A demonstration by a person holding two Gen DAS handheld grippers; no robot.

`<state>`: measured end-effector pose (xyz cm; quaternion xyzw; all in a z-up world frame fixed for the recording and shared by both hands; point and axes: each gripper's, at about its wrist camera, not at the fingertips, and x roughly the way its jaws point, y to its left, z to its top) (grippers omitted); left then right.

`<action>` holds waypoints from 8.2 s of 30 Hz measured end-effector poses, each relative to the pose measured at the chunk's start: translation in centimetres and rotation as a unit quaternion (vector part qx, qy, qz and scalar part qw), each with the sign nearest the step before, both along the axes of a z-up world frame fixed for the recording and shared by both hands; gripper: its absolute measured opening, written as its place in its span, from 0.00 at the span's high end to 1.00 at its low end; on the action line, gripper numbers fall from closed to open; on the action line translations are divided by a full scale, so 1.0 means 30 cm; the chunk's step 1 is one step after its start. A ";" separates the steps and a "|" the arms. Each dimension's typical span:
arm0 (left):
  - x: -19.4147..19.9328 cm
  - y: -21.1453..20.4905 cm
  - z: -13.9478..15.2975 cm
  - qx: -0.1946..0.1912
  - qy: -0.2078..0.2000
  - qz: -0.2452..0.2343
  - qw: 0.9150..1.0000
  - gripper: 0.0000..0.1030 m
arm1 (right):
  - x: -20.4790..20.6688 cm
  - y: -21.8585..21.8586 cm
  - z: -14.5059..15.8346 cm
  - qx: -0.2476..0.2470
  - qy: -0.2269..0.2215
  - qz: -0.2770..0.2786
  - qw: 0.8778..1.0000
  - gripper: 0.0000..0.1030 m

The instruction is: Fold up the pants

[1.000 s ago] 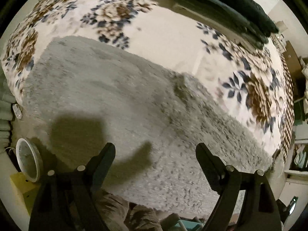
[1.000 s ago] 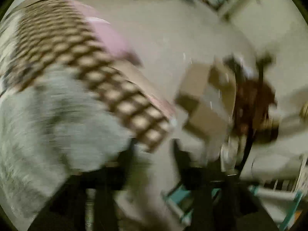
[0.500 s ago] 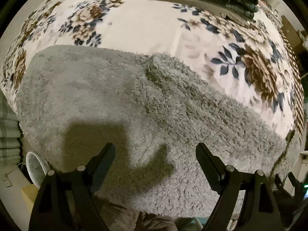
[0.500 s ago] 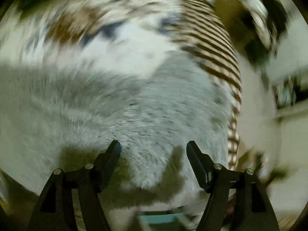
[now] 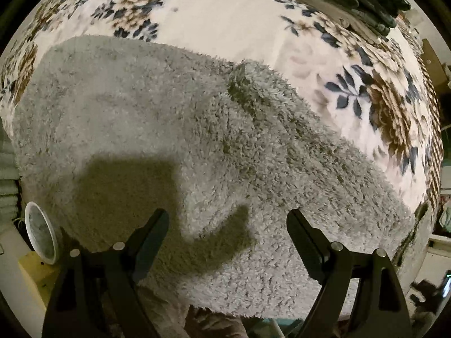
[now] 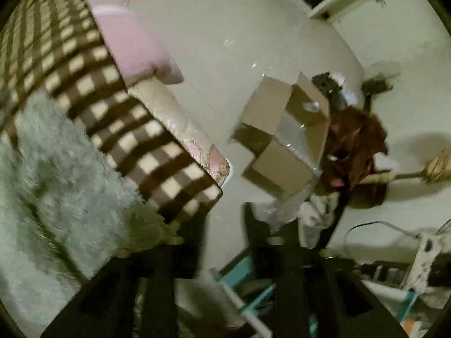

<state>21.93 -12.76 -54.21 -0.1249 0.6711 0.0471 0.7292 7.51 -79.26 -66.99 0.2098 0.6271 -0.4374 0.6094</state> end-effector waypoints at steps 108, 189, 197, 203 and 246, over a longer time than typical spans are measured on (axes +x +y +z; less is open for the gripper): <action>-0.036 -0.798 0.108 -0.086 -0.029 -0.221 0.971 0.18 | -0.141 0.062 0.037 0.120 -0.254 -0.034 0.959 0.91; 0.007 -0.651 0.052 -0.044 -0.017 -0.195 0.980 0.18 | -0.127 0.127 0.042 -0.021 -0.067 0.039 0.997 0.60; -0.003 -0.703 0.055 -0.057 -0.011 -0.208 0.976 0.18 | -0.206 0.080 0.166 0.041 -0.191 0.032 0.980 0.39; -0.005 -0.725 0.056 -0.057 -0.010 -0.221 0.974 0.18 | -0.096 0.218 0.154 0.071 -0.209 0.124 0.967 0.25; -0.062 -0.810 0.028 -0.070 0.005 -0.263 0.962 0.18 | -0.496 0.016 -0.133 0.229 -0.416 -0.184 0.860 0.24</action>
